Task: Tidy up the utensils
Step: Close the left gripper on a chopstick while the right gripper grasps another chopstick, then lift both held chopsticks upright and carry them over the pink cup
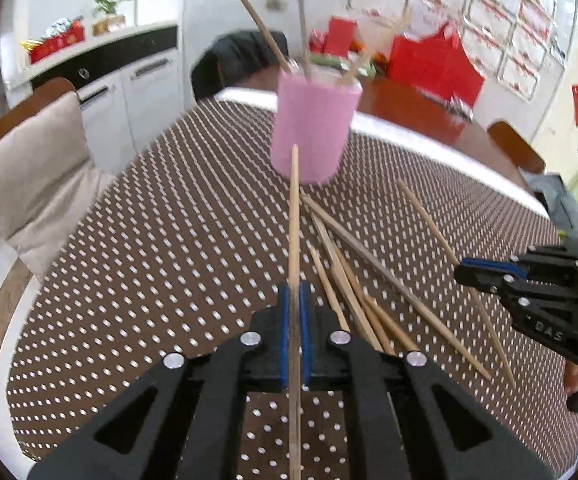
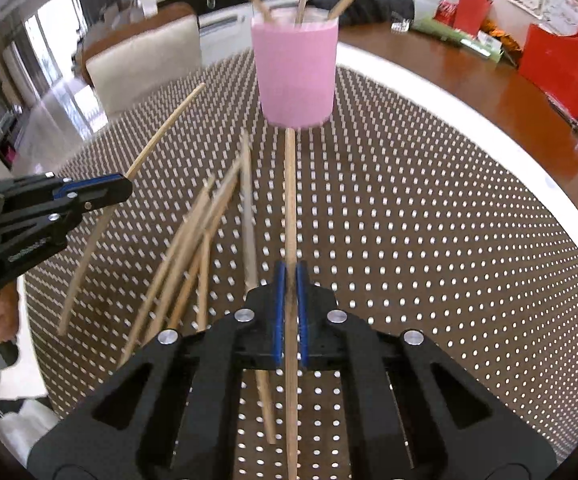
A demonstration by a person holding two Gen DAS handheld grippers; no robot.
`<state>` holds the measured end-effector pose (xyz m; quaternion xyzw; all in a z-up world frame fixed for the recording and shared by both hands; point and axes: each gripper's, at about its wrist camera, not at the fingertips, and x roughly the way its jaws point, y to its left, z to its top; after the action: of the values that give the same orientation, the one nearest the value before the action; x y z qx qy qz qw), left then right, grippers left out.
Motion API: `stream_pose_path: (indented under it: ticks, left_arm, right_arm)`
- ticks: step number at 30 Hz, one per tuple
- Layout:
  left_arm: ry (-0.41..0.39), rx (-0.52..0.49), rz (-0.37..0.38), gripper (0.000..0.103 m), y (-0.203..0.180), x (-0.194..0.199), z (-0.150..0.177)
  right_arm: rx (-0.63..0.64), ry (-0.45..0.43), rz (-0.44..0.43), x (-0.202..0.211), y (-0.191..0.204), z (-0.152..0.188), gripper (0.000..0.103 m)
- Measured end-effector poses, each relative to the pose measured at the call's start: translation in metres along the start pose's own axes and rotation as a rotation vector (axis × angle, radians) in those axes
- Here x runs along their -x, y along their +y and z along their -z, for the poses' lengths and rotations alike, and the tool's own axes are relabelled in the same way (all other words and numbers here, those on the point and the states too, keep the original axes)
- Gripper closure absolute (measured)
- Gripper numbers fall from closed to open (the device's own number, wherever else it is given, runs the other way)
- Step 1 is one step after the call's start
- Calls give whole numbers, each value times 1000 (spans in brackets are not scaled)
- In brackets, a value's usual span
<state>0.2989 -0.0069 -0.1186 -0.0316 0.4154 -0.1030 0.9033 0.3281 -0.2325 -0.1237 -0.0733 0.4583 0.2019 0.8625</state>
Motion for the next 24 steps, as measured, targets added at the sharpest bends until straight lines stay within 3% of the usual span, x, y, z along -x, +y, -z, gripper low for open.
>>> stream_pose_path:
  ticks: [2,8,16,24]
  left_arm:
    - [-35,25,-17,98,3,7,-5]
    - [-137,23,25,97,-4,23,-15]
    - [-301,-59,93,97,-39,43,-41]
    - [-384,-99,130,97,-64,56,-66]
  right_arm:
    - [-17,-46,-13,9,0,-2,97]
    - [-64,-179,-59,35,0,-12,97]
    - [-115,-340,-97,60,8,-31,97]
    - [-179,-486,-138,65,3,-49,97]
